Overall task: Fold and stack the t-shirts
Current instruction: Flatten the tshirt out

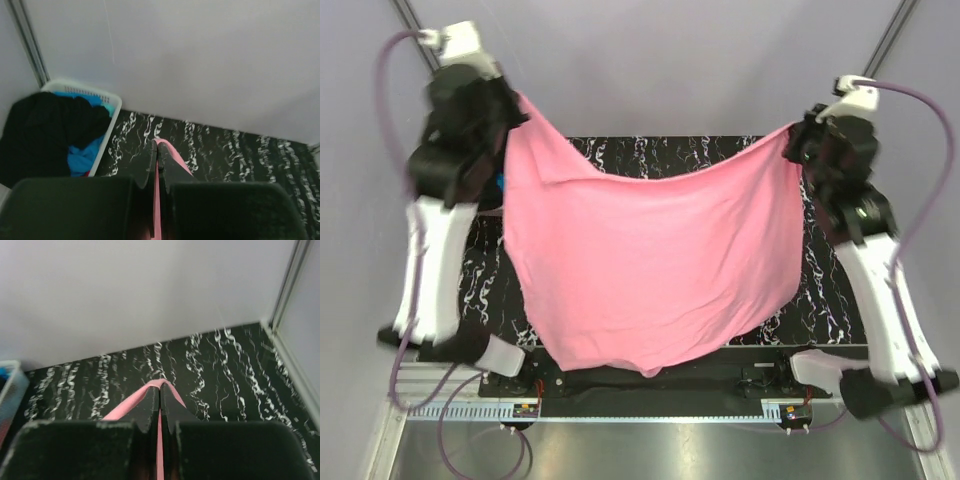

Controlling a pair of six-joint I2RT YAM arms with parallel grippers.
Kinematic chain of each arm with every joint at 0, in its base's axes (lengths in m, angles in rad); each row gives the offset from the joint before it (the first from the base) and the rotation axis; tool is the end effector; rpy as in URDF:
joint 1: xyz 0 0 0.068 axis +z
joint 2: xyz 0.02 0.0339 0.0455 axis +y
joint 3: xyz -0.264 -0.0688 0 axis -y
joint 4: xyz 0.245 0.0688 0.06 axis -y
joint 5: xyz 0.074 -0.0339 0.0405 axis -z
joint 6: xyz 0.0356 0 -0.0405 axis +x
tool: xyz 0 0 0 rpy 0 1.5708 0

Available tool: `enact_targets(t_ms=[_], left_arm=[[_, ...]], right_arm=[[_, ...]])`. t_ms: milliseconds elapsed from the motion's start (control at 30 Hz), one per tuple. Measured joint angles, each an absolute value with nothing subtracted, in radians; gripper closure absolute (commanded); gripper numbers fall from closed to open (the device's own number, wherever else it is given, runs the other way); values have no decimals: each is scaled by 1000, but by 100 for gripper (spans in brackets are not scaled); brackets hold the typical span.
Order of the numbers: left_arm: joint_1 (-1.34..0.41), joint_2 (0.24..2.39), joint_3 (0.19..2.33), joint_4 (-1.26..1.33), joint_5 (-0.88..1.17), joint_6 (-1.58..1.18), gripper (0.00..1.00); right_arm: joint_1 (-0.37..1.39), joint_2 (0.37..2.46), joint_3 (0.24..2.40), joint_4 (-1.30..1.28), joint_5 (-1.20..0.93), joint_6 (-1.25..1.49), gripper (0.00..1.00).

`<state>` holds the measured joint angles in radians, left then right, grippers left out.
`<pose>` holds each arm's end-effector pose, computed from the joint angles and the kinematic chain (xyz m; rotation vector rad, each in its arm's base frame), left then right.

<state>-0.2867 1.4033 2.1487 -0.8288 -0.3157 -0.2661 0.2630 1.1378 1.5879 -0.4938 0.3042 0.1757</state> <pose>0.2168 -0.0524 0.5751 -0.2226 1.6374 -0.1601 0.2071 0.0447 0.5090 0.1643 1.6049 0.0937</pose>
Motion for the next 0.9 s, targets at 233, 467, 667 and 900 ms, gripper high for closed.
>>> enact_targets(t_ms=[233,467,667,900], left_arm=[[-224,2087,2381,-834,-297,-342,100],[-113,2481,2397,-696,-194,-479,17],[-85,2466,2283,-456,-167,-521,1],[-100,2307,2213,-286,-86,-525,1]], right_arm=[[57,1691,1574,-312,222,303,100],[-12,2340,2093,-322,83,391,63],[-24,2592,2508,-384,-60,418,36],[-22,2528,2466,-382,-123,394,36]])
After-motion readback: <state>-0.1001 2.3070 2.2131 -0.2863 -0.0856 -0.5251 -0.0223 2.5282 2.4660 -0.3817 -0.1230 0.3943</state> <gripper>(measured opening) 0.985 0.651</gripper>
